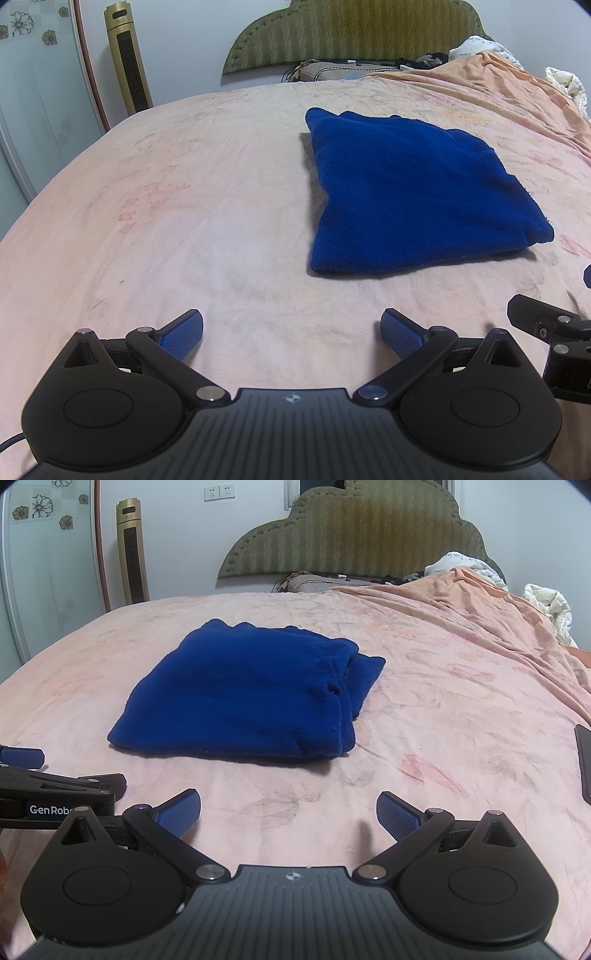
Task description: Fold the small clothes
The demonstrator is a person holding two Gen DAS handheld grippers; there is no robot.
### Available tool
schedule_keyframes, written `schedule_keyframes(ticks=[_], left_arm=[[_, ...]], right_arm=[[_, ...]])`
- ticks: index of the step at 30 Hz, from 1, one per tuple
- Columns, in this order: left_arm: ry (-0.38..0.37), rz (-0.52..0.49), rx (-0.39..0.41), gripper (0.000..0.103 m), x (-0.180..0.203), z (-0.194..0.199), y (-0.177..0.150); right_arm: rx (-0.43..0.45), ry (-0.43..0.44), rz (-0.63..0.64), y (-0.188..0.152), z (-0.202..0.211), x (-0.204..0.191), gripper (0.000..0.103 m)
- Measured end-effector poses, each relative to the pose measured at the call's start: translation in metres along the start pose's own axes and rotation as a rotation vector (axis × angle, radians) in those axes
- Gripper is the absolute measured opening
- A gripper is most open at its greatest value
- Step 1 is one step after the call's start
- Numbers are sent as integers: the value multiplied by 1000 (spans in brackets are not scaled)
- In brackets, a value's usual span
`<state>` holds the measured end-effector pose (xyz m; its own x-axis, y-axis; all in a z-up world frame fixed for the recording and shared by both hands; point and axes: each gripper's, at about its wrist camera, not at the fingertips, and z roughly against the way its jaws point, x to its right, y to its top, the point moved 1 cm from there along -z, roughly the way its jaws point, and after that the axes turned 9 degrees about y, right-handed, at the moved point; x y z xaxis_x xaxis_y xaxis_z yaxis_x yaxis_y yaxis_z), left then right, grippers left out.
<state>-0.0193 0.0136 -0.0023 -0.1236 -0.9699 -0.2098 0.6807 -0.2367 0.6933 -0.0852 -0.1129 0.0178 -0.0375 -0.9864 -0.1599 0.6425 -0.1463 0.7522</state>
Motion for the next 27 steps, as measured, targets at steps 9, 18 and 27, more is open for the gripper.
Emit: schedule_keyframes(ticks=[9, 18, 27], left_arm=[[2, -1, 1, 103, 0, -1, 0], [3, -3, 0, 103, 0, -1, 0], [3, -4, 0, 103, 0, -1, -1]], right_arm=[[-1, -4, -8, -1, 0, 5, 103], [-1, 2, -6, -1, 1, 6, 103], [-1, 2, -6, -2, 1, 5, 103]])
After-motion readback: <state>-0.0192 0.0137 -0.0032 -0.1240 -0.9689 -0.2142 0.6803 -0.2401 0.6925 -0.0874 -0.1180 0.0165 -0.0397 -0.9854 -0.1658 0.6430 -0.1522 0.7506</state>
